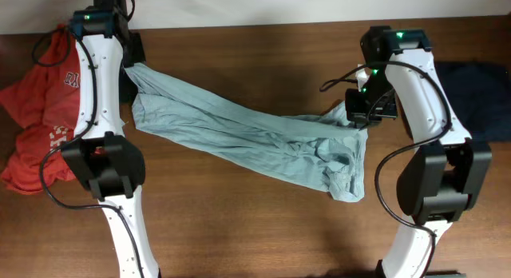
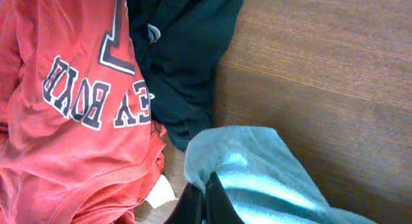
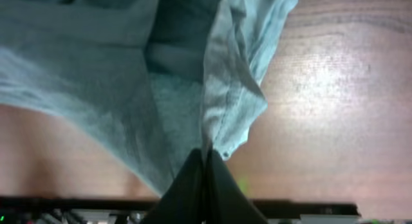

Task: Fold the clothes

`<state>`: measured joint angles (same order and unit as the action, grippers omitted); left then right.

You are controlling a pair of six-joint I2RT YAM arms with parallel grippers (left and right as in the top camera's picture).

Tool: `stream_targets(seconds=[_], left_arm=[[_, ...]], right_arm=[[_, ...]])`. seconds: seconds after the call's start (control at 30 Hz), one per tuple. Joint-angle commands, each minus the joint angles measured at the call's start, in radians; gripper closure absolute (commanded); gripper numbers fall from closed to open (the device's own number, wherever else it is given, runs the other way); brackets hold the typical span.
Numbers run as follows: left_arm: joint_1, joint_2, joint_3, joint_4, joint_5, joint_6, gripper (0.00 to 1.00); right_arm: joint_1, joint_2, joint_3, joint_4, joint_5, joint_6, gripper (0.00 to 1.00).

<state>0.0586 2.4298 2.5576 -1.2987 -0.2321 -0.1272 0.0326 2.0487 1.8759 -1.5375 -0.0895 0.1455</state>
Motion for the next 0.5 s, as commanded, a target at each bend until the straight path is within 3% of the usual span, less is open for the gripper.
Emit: stream_targets(seconds=[0.0,0.47], left_arm=[[0.003,0.046,0.01,-0.019,0.0,0.018,0.99],[0.002,0.161,0.008,-0.068,0.0,0.017,0.99]], right_arm=[[-0.016,0.001,-0.029,0.013,0.016,-0.007,0.96],[-0.1,0.001,-0.034,0.032,0.016,-0.011,0.96]])
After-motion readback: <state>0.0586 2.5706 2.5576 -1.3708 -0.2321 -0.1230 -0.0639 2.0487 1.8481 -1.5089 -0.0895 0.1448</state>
